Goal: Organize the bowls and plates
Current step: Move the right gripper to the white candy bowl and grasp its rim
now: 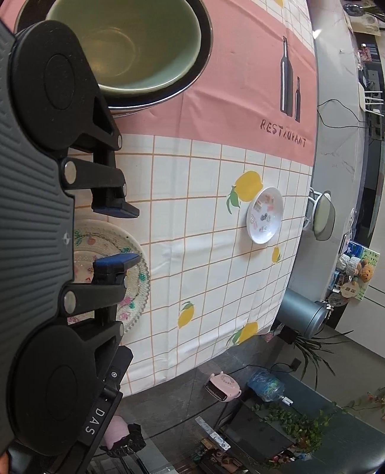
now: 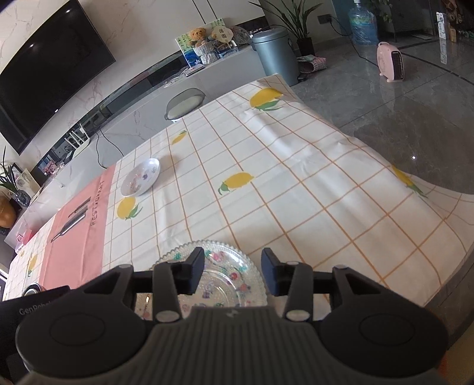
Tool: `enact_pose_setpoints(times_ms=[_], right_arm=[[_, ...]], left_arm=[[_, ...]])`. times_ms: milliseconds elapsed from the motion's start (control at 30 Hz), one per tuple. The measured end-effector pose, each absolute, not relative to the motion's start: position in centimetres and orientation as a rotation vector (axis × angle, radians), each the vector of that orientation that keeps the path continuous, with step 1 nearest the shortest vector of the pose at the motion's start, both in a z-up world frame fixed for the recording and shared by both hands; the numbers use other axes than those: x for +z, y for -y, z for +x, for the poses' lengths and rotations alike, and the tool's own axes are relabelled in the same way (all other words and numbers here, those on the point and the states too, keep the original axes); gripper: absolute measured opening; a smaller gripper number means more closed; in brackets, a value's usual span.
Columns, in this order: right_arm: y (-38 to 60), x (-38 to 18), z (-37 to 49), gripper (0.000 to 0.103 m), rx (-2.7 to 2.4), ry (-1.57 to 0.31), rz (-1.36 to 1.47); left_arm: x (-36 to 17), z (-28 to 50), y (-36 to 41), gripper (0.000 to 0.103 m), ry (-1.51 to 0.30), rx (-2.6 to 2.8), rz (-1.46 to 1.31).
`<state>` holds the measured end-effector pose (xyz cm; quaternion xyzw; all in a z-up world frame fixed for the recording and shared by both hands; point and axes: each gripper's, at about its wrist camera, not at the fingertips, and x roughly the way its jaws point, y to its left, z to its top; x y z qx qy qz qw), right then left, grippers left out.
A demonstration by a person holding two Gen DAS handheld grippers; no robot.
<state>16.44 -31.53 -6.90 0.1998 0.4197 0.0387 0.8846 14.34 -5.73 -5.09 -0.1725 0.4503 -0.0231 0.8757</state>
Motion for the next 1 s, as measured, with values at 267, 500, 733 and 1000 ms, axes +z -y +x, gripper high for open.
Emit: enact_pose_setpoints(times_ms=[267,500,733,1000], right_arm=[[29.8,-4.8,20.2,0.046,0.158,-0.843,0.390],[27.1,-3.9,24.2,0.049,0.247,-0.850,0.366],[24.6,-5.0,29.2,0.049,0.281,-0.879,0.348],[22.7,-7.2,34.9,0.049,0.295,-0.928,0.382]], left_arm=[[-4.0,18.0,3.5,0.029,-0.988,-0.043,-0.461],[-2.4,22.2,1.7,0.029,-0.989,-0.020,-0.485],[-1.8,27.0,-0.2,0.029,-0.959,0.040,-0.464],[-3.8,31.8,-0.9,0.029,-0.978,0.082,-0.451]])
